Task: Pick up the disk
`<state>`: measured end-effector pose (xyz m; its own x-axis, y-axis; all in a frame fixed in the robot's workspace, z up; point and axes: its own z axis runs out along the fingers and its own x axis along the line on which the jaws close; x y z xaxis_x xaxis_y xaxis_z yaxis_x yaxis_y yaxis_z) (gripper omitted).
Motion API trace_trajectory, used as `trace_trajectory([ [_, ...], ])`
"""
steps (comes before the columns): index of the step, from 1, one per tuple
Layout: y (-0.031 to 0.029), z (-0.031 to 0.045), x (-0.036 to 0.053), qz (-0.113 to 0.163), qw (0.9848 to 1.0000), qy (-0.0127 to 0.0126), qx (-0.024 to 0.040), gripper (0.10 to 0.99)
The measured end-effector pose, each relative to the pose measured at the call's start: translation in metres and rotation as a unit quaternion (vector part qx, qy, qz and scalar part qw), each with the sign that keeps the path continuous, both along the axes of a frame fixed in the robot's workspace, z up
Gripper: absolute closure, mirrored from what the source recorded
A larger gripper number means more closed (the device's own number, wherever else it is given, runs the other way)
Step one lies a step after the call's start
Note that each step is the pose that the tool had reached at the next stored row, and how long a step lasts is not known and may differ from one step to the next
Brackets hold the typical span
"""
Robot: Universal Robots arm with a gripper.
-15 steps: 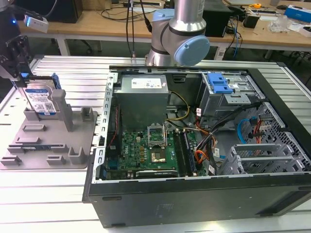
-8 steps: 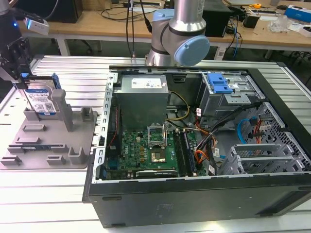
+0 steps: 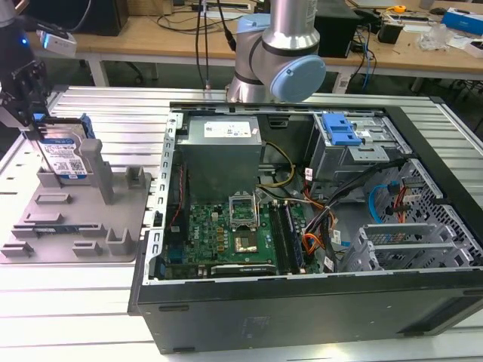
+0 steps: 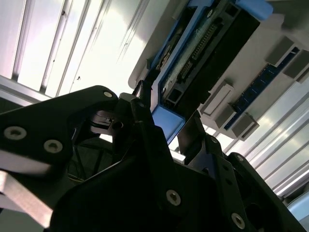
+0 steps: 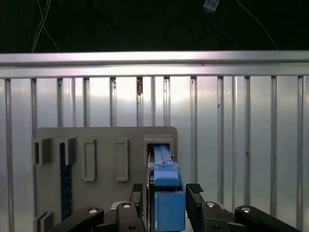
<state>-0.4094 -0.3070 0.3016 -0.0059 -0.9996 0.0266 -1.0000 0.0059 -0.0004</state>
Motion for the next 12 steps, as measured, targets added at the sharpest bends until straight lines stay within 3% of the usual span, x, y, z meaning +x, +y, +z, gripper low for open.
trace_trajectory([
  [10,0.0,-0.0052,-0.0002,0.0,1.0,0.0,0.0,0.604],
  [11,0.0,-0.0054,-0.0002,0.0,1.0,0.0,0.0,0.616],
  [12,0.0,-0.0056,-0.0003,0.0,1.0,0.0001,0.0,0.69],
])
